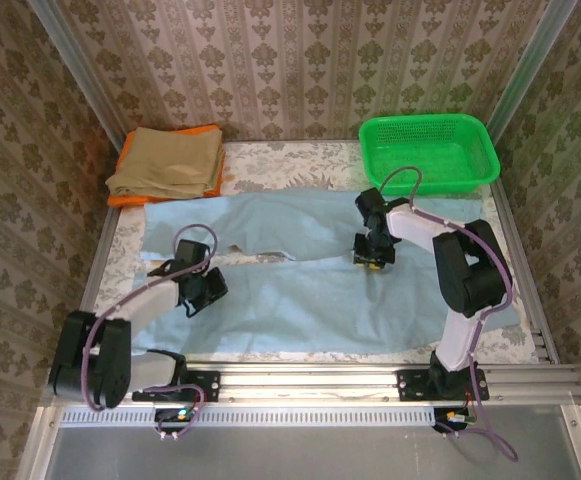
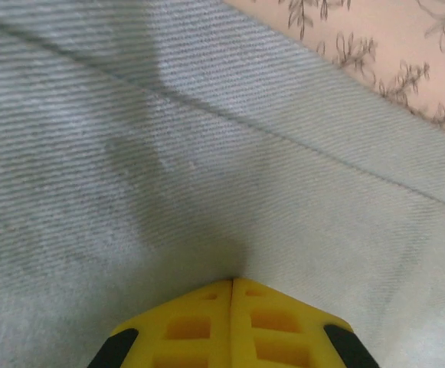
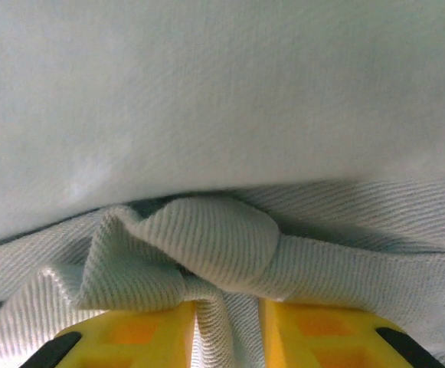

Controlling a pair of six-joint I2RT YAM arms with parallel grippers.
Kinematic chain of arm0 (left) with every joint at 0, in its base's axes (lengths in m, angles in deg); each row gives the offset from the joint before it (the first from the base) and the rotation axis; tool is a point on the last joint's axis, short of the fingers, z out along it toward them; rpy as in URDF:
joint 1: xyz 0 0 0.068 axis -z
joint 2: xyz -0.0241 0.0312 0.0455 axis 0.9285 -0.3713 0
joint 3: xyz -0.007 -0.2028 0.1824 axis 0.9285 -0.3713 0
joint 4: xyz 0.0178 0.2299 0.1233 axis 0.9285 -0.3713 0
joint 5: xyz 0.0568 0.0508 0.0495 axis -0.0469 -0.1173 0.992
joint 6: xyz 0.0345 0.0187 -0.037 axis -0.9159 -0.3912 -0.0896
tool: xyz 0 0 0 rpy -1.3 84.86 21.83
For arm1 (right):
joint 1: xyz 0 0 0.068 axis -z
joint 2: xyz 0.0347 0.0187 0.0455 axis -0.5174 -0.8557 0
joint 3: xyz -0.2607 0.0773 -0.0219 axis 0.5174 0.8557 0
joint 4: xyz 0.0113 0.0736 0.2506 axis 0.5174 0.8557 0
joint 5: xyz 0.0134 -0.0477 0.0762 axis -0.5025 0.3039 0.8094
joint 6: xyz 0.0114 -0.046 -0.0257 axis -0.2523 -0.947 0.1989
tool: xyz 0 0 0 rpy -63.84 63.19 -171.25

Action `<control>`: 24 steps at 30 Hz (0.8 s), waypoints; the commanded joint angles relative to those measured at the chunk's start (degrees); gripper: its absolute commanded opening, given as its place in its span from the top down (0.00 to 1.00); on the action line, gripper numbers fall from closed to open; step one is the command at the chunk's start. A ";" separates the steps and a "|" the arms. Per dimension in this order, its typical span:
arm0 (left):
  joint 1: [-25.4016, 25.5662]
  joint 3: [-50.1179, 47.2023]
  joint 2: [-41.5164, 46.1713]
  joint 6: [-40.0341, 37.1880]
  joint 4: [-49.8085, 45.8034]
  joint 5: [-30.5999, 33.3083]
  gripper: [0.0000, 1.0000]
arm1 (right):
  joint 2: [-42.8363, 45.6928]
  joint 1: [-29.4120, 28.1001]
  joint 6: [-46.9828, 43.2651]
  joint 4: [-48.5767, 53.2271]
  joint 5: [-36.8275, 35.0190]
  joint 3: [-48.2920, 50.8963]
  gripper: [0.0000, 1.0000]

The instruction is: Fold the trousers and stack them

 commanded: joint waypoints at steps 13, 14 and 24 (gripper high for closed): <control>-4.00 13.92 -17.08 -7.09 2.73 -2.49 1.00 | -5.98 7.39 -2.81 1.26 -0.36 -9.53 0.67; -3.94 14.53 -15.08 -8.17 1.22 -2.78 1.00 | -5.01 7.43 -2.78 1.68 0.09 -10.00 0.67; -9.88 22.06 22.59 -10.47 -31.54 8.08 0.90 | 11.55 0.41 -1.43 1.97 1.42 -5.89 0.63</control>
